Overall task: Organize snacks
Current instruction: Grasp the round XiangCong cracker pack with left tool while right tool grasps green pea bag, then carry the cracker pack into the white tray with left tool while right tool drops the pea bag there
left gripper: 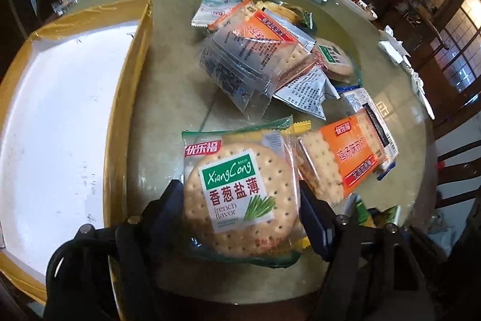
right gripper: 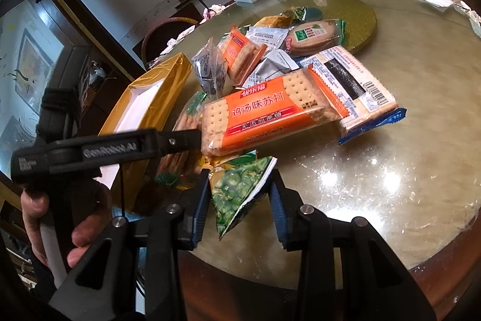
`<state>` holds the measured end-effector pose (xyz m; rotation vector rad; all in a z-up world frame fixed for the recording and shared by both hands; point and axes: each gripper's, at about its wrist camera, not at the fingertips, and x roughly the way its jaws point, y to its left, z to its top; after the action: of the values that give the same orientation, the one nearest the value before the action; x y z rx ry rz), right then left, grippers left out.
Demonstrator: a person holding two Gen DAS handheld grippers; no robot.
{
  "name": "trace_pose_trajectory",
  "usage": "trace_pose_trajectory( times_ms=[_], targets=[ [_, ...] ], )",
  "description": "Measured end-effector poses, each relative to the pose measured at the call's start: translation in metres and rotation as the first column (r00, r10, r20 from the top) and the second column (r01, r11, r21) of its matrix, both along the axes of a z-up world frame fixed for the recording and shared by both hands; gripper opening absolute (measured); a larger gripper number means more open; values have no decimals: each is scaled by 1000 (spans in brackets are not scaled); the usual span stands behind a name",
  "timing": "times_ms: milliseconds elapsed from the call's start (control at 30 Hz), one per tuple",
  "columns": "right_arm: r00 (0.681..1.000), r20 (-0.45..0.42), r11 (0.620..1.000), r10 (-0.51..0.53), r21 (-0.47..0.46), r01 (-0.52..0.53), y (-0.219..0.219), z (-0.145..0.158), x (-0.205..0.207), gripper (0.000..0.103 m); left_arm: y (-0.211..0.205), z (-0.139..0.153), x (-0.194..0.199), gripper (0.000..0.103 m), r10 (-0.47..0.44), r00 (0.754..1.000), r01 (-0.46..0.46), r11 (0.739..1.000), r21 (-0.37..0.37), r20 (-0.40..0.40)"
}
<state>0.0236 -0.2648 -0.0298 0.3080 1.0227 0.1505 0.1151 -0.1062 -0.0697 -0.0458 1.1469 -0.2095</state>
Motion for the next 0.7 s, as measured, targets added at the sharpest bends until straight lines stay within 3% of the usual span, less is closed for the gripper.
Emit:
trace_pose_trajectory(
  times_ms=[167,333,433,567,700],
  targets=[
    [1000,18,1000,0,11,0,-1,5,-3,39,11,14,-21,73,24,998,-22,999,-36,61],
    [997,70,1000,21,13,-22,4,24,-4,39,28,43,-45,73,49,991,-32,990,-134,127],
    [993,97,998,66,13,-68,19,34,-3,39,46,65,-56,73,90,982,-57,980,-189,169],
    [979,112,985,167,14,-170,58,41,6,39,75,84,-60,73,167,963,-129,975,-180,212],
    [946,116,953,301,3,-304,109,38,18,39,117,82,-60,73,250,944,-216,962,-170,216]
  ],
)
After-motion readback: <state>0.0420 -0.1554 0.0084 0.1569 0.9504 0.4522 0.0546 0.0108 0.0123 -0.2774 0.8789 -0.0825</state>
